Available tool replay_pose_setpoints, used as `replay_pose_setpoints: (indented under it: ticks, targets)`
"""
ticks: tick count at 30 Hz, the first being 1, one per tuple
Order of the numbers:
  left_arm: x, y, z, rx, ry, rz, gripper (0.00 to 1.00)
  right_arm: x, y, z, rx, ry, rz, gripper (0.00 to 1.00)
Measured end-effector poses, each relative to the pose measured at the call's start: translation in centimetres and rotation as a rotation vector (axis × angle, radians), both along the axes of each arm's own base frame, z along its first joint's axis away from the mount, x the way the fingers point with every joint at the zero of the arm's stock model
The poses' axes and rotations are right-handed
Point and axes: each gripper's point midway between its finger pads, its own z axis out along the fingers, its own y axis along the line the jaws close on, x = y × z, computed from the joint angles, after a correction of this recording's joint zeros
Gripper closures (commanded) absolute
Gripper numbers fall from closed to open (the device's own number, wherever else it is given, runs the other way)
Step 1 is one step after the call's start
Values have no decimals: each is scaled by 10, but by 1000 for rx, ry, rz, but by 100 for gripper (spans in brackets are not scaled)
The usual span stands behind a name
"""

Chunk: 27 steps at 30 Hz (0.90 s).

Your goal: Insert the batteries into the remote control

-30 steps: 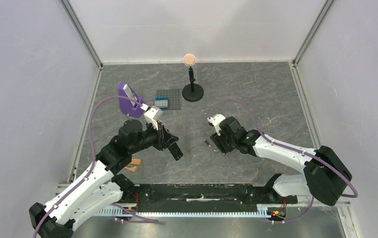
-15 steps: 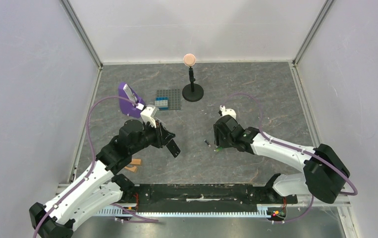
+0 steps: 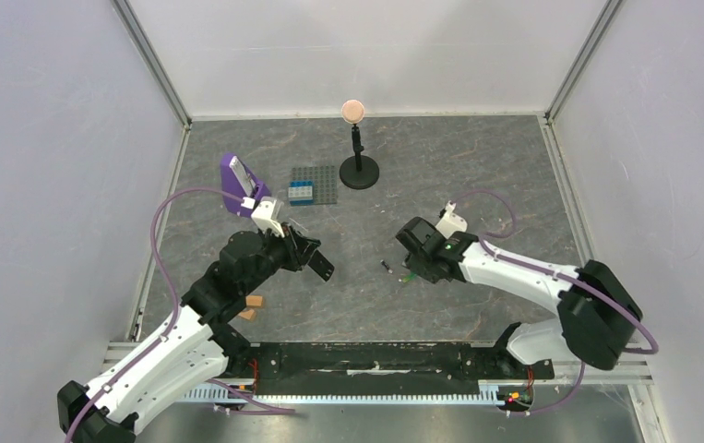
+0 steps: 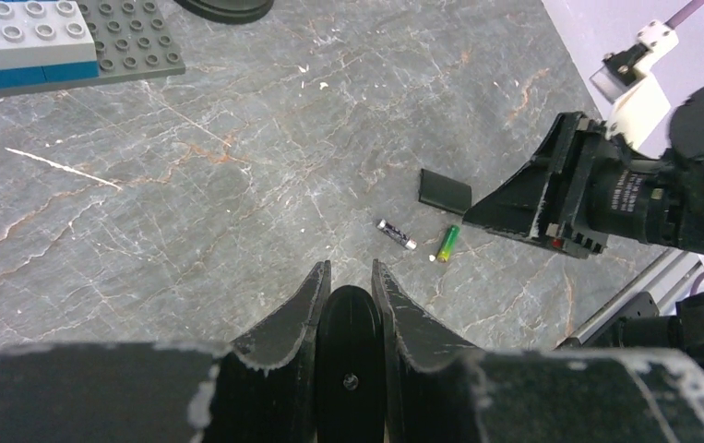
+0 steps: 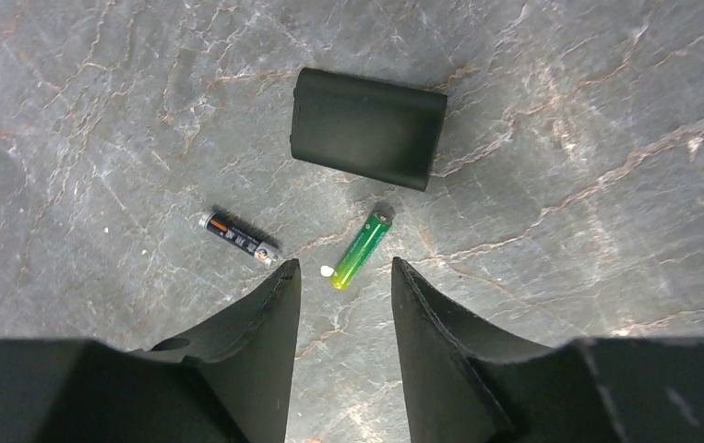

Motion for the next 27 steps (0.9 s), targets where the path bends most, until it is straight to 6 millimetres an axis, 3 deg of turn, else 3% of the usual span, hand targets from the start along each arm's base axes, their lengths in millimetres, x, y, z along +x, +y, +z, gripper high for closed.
replay_pose_setpoints:
  ticks: [8, 27]
  targets:
    - [7, -1, 4, -10, -23, 19, 98, -1, 11, -20, -25, 124, -81, 61]
    - [8, -2, -1, -7, -19, 21, 98, -6, 1, -42, -94, 175, -164, 67]
